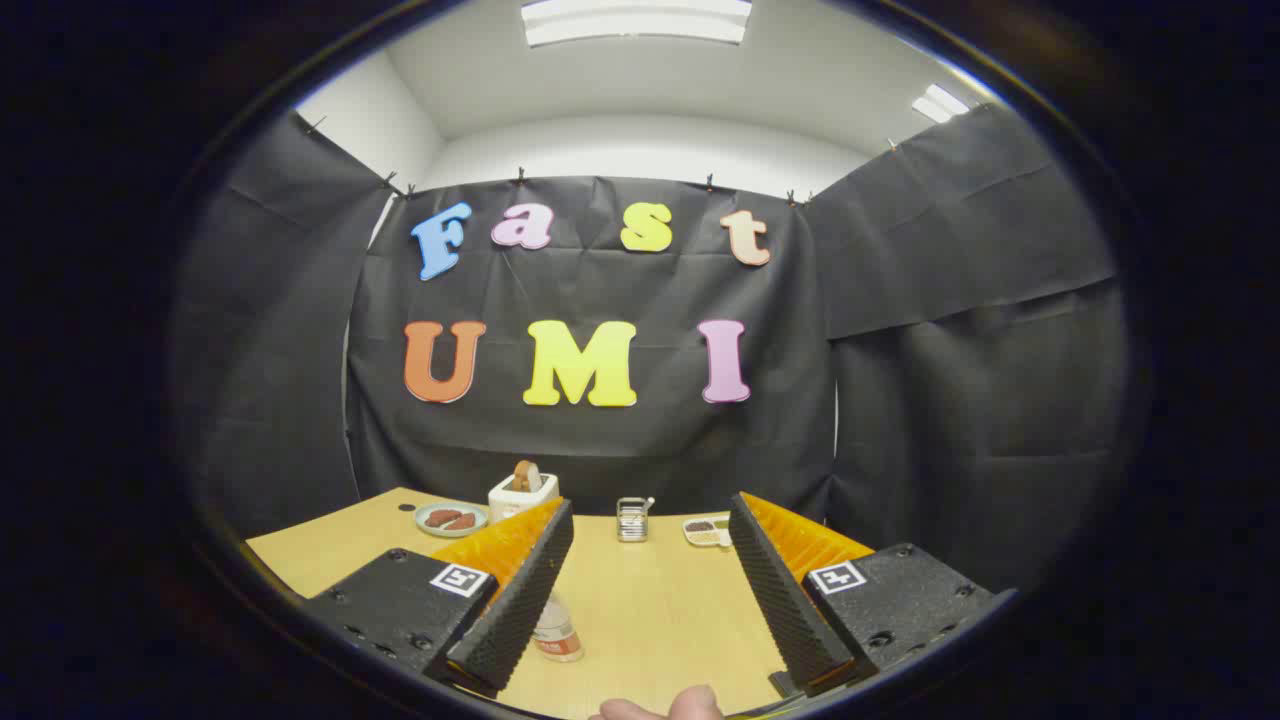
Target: Take the bottle from table, then pour the juice into the cup, finally place the bottle on the coaster
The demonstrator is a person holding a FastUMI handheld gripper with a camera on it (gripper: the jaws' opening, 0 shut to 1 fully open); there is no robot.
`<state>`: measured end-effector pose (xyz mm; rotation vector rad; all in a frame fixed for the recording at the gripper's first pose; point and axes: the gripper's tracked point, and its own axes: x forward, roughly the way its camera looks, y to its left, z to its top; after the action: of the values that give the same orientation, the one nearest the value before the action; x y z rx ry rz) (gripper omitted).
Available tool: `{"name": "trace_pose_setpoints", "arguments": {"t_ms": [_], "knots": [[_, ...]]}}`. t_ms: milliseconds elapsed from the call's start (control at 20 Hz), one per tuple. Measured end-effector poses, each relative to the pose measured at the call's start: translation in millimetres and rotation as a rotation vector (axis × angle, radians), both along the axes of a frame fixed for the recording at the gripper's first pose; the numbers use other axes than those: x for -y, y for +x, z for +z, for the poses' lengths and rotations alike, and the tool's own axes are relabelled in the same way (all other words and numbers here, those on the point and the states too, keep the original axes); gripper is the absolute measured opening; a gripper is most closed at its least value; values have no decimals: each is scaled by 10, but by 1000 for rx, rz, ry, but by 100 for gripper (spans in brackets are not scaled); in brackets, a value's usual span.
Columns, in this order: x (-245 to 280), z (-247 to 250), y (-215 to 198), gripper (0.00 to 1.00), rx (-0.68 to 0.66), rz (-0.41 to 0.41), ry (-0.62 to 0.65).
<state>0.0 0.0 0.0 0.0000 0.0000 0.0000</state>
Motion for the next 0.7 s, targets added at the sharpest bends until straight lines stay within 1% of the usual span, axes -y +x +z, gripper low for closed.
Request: {"name": "trace_pose_setpoints", "arguments": {"t_ms": [150, 700], "knots": [[-43, 7, 11, 100, 0, 5, -18], [-143, 107, 42, 100, -14, 34, -20]]}}
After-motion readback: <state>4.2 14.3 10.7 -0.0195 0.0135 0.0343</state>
